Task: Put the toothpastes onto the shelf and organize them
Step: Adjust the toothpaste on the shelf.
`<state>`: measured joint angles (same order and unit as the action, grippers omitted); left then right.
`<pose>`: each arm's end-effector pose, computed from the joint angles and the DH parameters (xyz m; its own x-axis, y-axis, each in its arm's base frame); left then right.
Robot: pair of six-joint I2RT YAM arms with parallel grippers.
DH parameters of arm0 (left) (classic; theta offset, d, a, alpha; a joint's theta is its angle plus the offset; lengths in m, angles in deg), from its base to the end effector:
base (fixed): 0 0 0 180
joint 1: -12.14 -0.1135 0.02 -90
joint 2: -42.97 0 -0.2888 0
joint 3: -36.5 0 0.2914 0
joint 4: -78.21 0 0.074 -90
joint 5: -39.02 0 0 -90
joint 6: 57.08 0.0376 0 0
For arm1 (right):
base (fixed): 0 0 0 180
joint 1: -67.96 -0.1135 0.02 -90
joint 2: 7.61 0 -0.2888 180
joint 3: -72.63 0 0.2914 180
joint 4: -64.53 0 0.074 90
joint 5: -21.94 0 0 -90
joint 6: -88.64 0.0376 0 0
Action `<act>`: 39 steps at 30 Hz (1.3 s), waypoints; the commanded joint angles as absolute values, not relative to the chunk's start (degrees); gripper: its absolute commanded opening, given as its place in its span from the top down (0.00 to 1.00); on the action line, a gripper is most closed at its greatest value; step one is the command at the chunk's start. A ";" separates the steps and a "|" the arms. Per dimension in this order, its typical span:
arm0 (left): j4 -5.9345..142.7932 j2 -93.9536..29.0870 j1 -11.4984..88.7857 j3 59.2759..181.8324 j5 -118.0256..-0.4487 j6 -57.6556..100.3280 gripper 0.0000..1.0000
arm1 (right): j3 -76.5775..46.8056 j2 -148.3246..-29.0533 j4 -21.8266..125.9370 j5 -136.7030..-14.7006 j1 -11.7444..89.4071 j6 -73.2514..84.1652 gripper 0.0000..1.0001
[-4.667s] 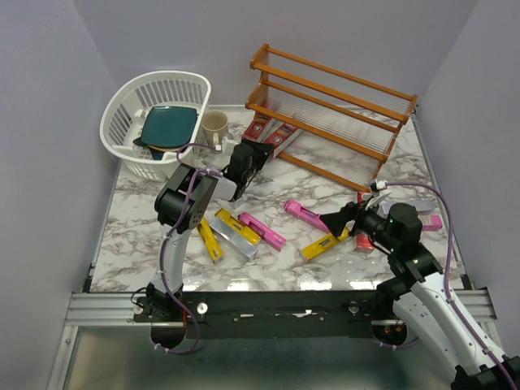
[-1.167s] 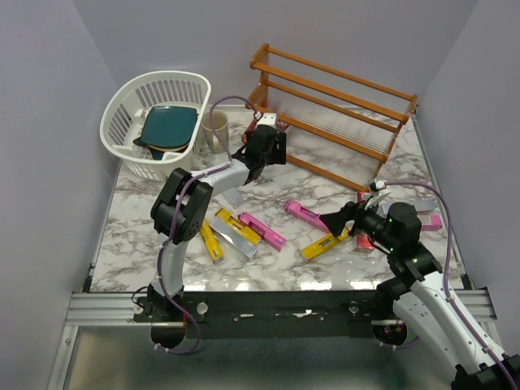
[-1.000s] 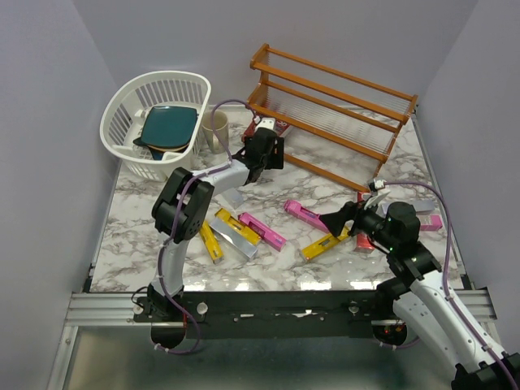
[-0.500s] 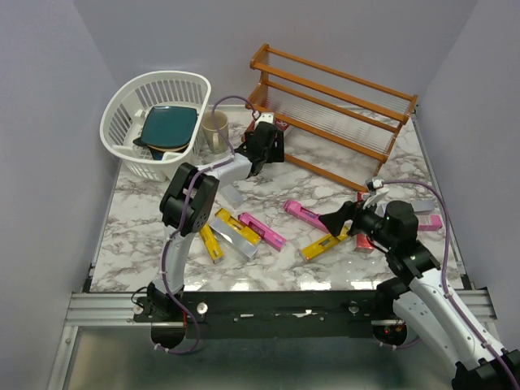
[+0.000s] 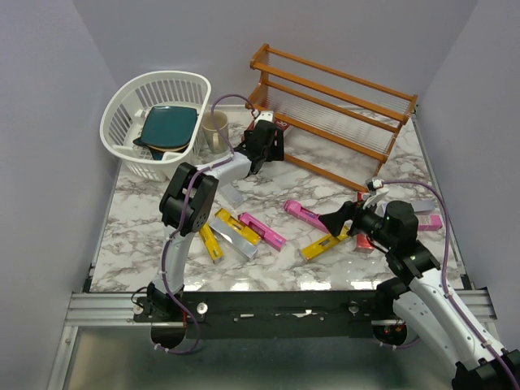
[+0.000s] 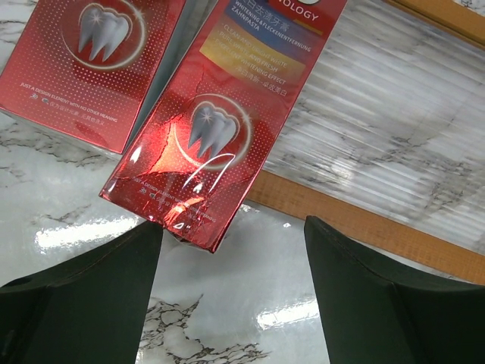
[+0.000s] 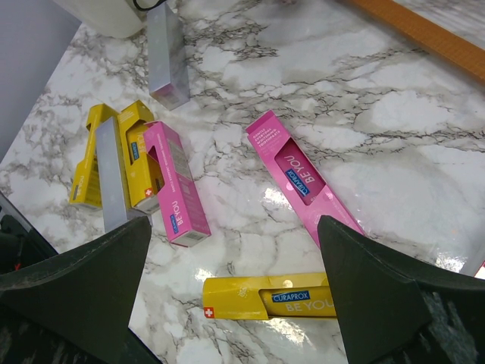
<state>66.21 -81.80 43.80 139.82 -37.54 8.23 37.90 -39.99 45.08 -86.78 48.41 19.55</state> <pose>0.4712 -0.2803 0.1832 -0.5706 -0.1255 -0.8116 0.1179 0.9655 -0.2321 0.1581 0.0689 0.2479 -0.4751 0.1900 -0.8592 -0.4672 0.7729 0.4293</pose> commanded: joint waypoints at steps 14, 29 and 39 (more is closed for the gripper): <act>68.79 -84.03 43.52 145.42 -40.78 9.80 0.14 | 38.16 -40.13 45.27 -85.73 48.01 19.03 0.00; 70.28 -77.09 43.52 137.33 -37.09 12.79 0.14 | 38.07 -40.04 45.18 -85.81 48.01 18.95 0.00; 70.90 -74.62 43.61 135.13 -29.54 18.49 0.14 | 37.99 -39.86 44.92 -85.55 48.01 19.03 0.00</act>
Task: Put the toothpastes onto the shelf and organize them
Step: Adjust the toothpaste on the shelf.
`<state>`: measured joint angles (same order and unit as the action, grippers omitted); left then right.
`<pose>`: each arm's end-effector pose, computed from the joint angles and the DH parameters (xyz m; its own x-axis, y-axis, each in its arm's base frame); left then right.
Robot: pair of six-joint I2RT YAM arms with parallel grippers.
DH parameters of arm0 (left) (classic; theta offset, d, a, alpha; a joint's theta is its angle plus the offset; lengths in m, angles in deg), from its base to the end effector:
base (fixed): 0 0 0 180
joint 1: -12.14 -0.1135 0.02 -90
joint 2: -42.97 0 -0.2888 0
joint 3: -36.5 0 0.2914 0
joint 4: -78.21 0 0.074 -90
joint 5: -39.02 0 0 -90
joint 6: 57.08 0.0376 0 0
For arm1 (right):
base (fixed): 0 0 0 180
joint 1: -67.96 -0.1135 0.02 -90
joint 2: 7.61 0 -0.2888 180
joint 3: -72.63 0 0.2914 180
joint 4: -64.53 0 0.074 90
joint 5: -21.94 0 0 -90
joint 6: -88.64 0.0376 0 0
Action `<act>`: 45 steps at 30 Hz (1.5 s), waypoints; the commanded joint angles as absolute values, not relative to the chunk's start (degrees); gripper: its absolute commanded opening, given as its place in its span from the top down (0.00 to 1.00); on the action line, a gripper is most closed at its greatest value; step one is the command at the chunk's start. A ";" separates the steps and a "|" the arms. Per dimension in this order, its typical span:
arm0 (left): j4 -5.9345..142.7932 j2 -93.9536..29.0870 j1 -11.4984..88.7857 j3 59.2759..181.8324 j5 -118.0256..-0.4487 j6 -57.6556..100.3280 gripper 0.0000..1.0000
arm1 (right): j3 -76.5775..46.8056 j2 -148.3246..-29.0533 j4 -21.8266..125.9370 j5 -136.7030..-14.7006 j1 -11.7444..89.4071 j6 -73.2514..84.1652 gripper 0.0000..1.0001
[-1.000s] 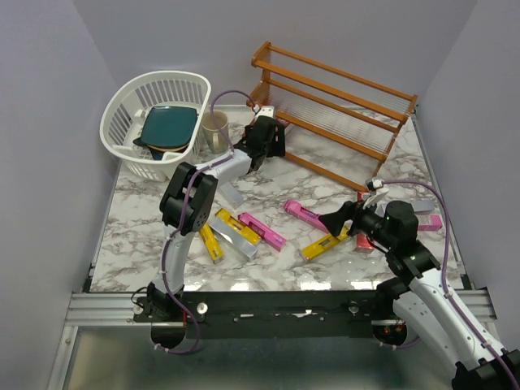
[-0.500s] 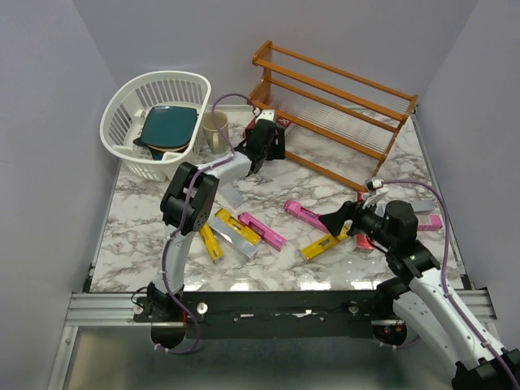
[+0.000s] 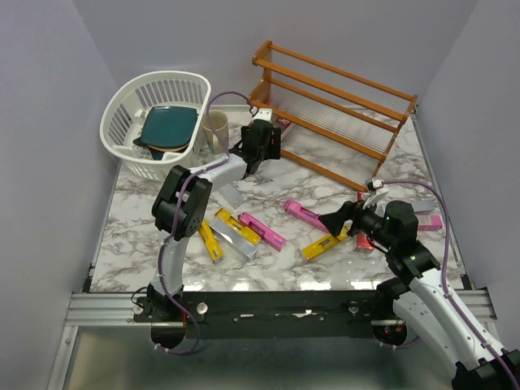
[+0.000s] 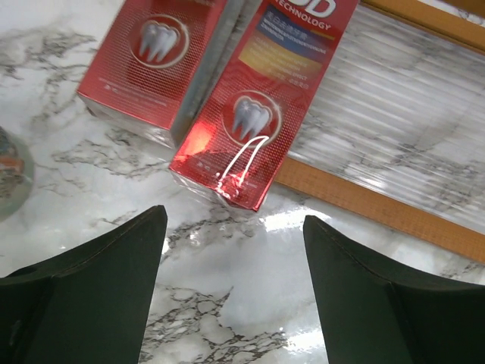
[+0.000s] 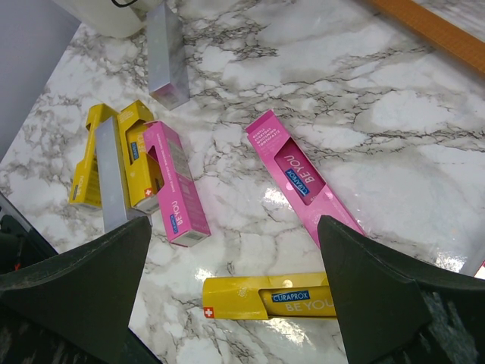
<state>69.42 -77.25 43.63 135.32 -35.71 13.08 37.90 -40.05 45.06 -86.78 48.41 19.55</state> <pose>0.4588 -0.2694 0.2013 -0.5085 -0.0725 -0.8580 0.1459 0.9748 -0.1688 0.1582 0.0690 0.2477 -0.4763 0.1896 -0.8586 -0.4666 0.7731 0.4295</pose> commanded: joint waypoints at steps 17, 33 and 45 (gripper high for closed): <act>76.79 -81.21 50.02 142.25 -23.38 49.34 0.13 | 37.55 -42.24 45.09 -85.29 48.01 18.95 0.00; 67.39 -94.57 51.87 157.28 -16.70 58.84 0.24 | 37.28 -43.91 44.92 -84.59 48.01 18.86 0.00; 64.04 -101.08 51.26 165.19 -9.06 60.08 0.40 | 36.75 -44.44 44.65 -84.50 48.01 18.77 0.00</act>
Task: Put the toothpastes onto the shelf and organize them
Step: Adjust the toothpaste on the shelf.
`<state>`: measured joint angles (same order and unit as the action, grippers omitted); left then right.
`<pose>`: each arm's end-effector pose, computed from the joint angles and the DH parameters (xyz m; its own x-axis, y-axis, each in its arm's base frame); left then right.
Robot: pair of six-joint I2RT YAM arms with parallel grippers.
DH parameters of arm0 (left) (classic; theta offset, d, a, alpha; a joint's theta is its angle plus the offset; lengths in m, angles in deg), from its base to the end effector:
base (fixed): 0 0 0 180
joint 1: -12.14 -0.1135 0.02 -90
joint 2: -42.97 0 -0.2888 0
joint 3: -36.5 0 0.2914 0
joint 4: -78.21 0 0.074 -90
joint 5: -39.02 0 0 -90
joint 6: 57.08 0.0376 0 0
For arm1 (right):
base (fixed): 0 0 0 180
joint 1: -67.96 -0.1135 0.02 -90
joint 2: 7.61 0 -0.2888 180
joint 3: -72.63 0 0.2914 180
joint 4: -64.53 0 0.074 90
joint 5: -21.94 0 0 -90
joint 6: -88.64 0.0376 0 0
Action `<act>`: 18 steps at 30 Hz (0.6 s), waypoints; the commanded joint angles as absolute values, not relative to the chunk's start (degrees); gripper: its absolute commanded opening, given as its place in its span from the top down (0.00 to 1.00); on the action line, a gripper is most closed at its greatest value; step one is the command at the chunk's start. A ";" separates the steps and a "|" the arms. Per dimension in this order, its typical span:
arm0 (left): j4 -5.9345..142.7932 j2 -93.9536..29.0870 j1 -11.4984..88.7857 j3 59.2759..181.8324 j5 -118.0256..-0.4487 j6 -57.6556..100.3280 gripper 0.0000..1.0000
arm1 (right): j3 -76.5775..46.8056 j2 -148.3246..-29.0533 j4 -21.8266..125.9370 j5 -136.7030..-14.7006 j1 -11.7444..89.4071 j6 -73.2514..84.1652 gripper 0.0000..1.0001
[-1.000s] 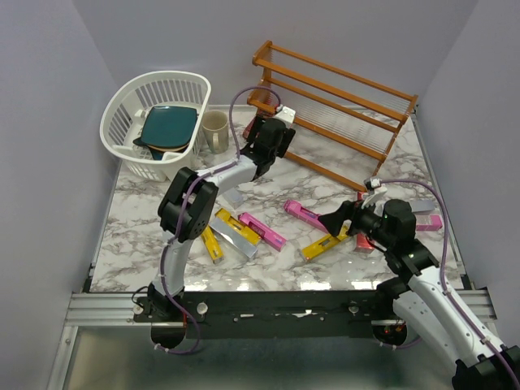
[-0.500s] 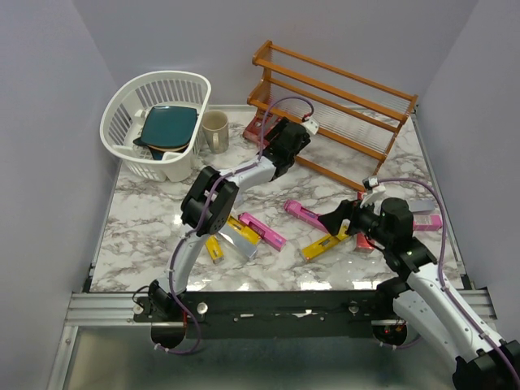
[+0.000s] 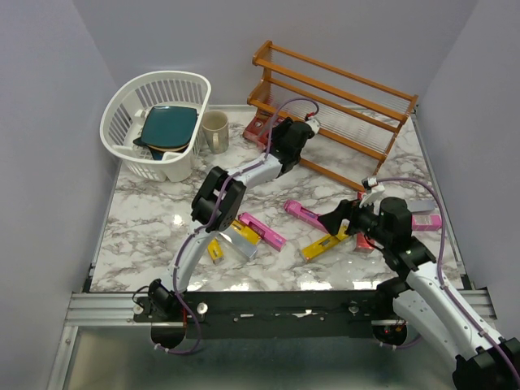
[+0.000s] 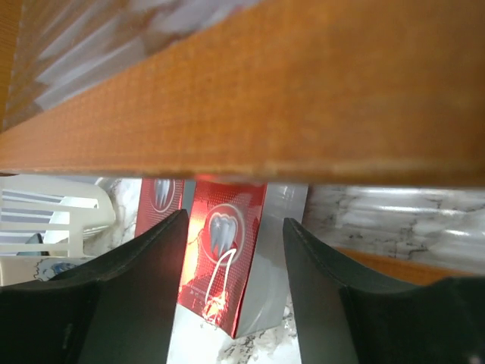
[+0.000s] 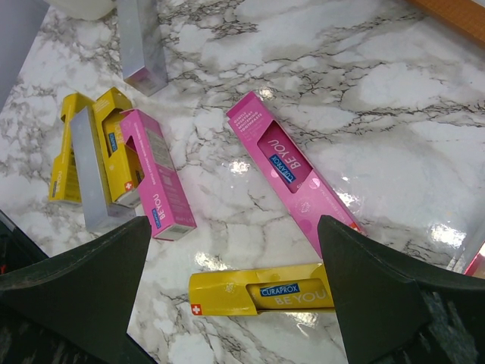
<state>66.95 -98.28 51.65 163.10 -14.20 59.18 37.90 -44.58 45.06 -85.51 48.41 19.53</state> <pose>0.4933 -0.3776 0.1751 -0.2607 0.6743 -0.6909 0.2335 0.7384 0.6326 0.1682 0.0717 0.2352 -0.5331 0.1717 -0.8284 -0.4192 0.7969 0.4349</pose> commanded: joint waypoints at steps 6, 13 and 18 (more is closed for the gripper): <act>62.38 -101.34 50.73 166.24 -8.70 57.18 0.46 | 36.49 -44.87 44.48 -84.58 48.01 18.86 0.00; 64.30 -98.80 50.64 162.30 -10.01 55.16 0.45 | 36.40 -44.96 44.30 -84.58 48.01 18.86 0.00; 62.90 -98.18 49.50 163.17 -9.84 50.77 0.46 | 36.14 -44.87 44.13 -84.67 48.01 18.94 0.00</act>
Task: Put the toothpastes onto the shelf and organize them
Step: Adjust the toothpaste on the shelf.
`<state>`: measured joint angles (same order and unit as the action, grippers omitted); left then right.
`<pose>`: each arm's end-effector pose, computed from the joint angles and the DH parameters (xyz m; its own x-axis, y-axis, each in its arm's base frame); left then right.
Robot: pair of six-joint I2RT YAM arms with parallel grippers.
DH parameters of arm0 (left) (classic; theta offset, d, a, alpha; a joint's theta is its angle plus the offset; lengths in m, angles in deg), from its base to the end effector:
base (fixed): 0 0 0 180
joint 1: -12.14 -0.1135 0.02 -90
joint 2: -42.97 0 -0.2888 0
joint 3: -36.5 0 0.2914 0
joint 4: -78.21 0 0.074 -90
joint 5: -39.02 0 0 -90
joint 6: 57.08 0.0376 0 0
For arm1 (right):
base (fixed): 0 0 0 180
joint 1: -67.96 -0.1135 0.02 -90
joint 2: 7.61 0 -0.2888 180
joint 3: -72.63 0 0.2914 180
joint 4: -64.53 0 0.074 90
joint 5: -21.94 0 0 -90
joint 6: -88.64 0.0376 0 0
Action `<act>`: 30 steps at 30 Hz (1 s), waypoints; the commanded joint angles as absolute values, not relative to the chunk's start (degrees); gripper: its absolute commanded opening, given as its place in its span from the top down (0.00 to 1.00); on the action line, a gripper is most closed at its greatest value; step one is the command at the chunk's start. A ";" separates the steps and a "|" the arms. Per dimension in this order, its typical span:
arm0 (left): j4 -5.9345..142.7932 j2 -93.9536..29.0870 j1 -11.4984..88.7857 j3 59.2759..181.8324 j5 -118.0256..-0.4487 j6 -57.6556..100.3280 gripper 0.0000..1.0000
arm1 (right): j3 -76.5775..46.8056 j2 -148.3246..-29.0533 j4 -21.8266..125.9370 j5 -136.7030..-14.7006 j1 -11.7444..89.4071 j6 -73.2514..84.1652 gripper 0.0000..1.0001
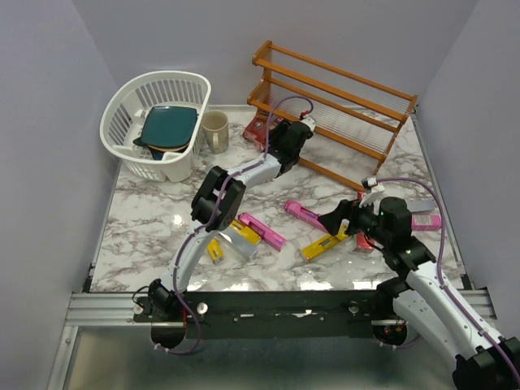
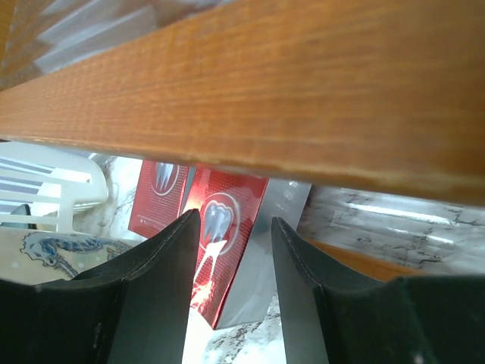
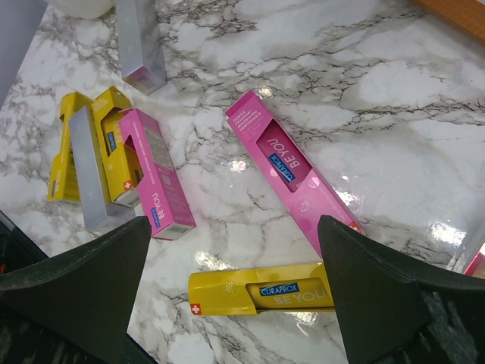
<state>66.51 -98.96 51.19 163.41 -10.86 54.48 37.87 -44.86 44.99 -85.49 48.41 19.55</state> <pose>0.4972 -0.3722 0.1699 -0.3120 0.6149 -0.7242 0.1606 0.7855 0.5977 0.1688 0.0719 0.2344 -0.5375 0.1705 -0.8258 -0.4165 0.7979 0.4358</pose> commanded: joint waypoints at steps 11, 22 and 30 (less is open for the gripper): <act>60.88 -98.88 48.71 165.37 -6.94 43.64 0.47 | 36.05 -44.70 43.77 -84.50 47.92 18.86 0.00; 62.90 -92.65 48.79 161.16 -9.75 39.51 0.36 | 36.05 -44.00 43.34 -84.23 48.01 18.95 0.00; 64.74 -81.24 48.80 151.75 -13.97 31.26 0.24 | 35.88 -42.68 42.81 -84.58 48.01 19.38 0.00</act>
<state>63.15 -90.78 49.25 155.69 -11.75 38.02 37.66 -43.81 43.96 -85.45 48.41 19.55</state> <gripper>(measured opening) 0.734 0.998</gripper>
